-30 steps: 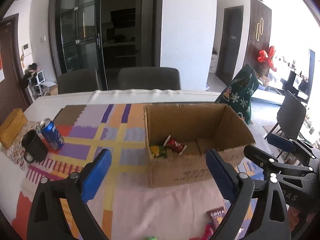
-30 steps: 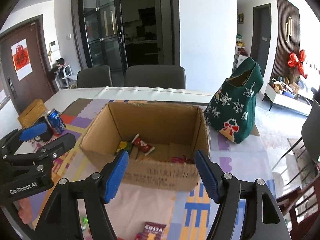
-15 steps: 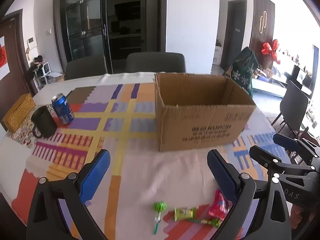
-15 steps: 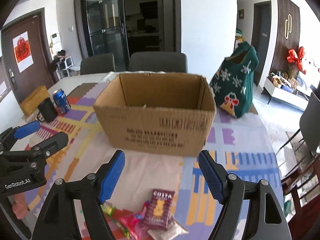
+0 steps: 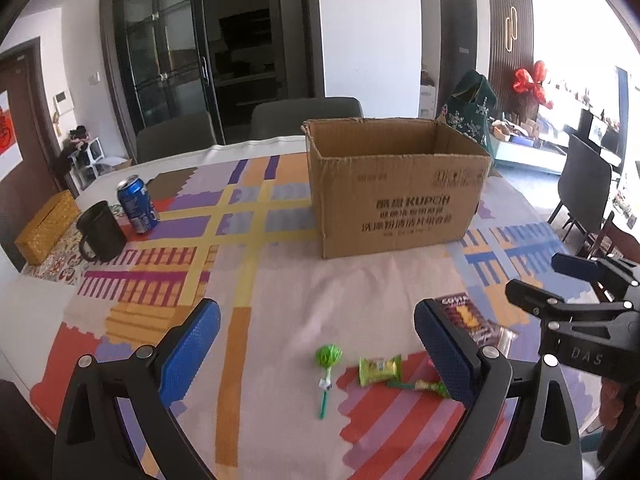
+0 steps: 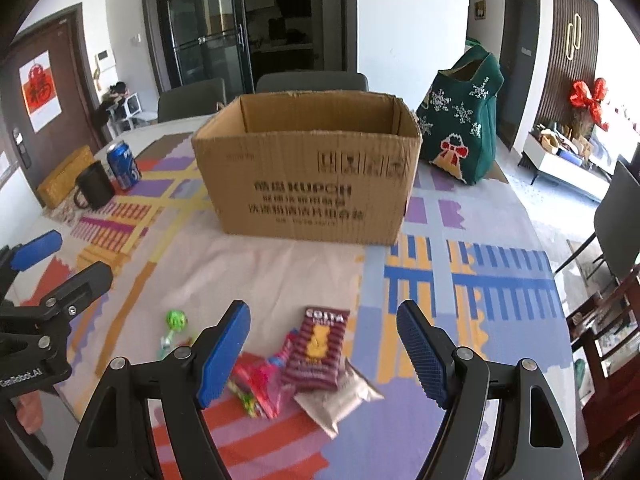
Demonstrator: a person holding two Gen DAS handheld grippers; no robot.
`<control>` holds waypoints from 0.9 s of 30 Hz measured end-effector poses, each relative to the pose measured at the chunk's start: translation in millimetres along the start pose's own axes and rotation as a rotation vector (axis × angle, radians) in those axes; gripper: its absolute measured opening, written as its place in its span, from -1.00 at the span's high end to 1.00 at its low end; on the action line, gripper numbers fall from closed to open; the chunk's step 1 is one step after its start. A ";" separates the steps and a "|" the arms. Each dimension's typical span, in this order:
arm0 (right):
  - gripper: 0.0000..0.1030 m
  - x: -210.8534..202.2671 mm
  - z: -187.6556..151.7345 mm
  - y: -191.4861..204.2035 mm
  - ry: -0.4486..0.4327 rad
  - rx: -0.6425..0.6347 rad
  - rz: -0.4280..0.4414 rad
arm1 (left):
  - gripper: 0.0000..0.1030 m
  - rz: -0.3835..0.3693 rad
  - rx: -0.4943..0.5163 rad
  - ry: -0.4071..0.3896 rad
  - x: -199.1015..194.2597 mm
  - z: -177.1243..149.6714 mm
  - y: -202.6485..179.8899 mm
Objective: Organize snacks
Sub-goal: 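Grasp the green lollipop with the left tool while the right tool grasps the silver packet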
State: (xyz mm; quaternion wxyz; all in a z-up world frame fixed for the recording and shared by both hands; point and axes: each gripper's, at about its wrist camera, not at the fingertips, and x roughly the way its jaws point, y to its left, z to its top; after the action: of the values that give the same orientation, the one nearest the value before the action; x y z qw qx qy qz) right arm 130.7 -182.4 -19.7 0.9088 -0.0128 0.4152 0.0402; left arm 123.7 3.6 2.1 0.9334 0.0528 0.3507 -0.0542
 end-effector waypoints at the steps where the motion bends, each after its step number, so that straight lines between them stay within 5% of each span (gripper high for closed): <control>1: -0.48 -1.4 -3.9 0.0 -0.001 -0.004 -0.011 | -0.92 0.018 0.008 -0.014 -3.8 -5.8 -0.8; 14: -0.48 15.4 -61.5 -9.0 0.125 0.081 -0.043 | -0.91 0.062 0.044 0.001 5.1 -50.3 -2.0; 27: -0.48 46.3 -66.6 -11.0 0.181 0.135 -0.065 | -0.72 0.036 0.027 0.072 50.3 -61.3 4.3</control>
State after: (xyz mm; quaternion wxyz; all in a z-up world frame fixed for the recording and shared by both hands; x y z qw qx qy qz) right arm 111.6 -194.2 -98.4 0.8671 0.0314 0.4967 -0.0186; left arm 122.1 13.0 -76.7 0.9203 0.0738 0.3822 -0.0401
